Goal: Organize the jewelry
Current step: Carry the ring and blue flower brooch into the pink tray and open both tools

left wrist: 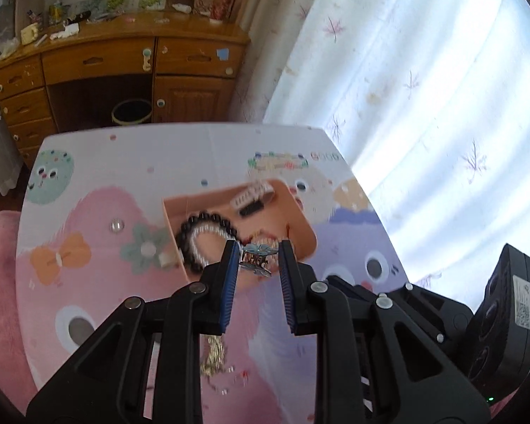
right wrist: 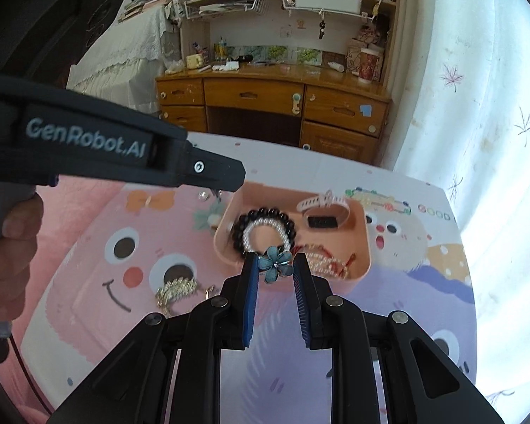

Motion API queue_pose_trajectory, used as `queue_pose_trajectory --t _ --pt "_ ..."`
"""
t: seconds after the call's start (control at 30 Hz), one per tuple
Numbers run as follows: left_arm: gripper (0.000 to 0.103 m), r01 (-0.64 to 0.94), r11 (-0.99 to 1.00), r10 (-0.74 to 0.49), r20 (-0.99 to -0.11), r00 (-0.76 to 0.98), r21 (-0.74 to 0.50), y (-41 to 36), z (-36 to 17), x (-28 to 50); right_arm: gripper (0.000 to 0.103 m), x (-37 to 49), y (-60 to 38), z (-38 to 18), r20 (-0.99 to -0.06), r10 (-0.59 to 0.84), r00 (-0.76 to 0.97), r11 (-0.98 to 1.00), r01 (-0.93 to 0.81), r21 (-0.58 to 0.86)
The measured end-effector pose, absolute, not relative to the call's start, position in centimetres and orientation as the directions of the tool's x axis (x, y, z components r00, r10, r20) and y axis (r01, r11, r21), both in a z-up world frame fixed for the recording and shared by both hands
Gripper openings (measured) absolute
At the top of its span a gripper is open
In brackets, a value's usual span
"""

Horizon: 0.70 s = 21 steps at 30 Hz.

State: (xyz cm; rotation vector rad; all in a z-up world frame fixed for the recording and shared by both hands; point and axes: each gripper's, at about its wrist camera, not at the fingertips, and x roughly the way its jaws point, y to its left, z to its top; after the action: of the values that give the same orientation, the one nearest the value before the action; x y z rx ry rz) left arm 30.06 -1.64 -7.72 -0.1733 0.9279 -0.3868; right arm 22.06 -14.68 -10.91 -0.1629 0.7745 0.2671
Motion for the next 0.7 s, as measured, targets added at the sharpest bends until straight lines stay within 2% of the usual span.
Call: queue_pose_trajectory --t 0.13,0.23,0.37,0.47,0.53,0.6,0.7 --pt "0.020 0.230 0.925 -0.381 -0.745 0.548 -0.303 -2.1 -7.6 32.7 0.020 24.4 -15.9 -10.3 -0.696 0.184 0.694 0.961 -0.275 -0.020" --pt "0.020 0.205 0.914 -0.405 -0.743 0.533 -0.351 -2.0 -7.8 34.4 0.020 26.0 -17.0 -10.2 -0.691 0.192 0.697 0.967 -0.256 0.010" --pt "0.020 0.182 0.913 -0.404 -0.742 0.534 -0.366 -1.8 -8.4 35.3 0.020 27.6 -17.9 -10.9 -0.698 0.161 0.698 0.973 -0.233 -0.009" --pt "0.021 0.169 0.922 -0.385 -0.773 0.503 -0.349 -1.9 -9.6 35.8 0.023 28.4 -18.5 -11.8 -0.704 0.206 0.679 0.967 -0.251 0.042" --pt "0.028 0.150 0.943 -0.332 -0.807 0.488 -0.298 -2.2 -10.3 36.1 0.042 28.6 -18.7 -12.3 -0.707 0.196 0.679 0.969 -0.245 0.034" --pt "0.050 0.141 0.950 -0.310 -0.813 0.492 -0.277 -2.0 -10.6 35.9 0.045 28.5 -18.5 -12.6 -0.703 0.185 0.687 0.970 -0.244 0.017" --pt "0.055 0.134 0.949 -0.313 -0.806 0.502 -0.286 -1.4 -10.5 35.7 0.045 28.4 -18.3 -12.7 -0.708 0.192 0.680 0.967 -0.255 0.018"
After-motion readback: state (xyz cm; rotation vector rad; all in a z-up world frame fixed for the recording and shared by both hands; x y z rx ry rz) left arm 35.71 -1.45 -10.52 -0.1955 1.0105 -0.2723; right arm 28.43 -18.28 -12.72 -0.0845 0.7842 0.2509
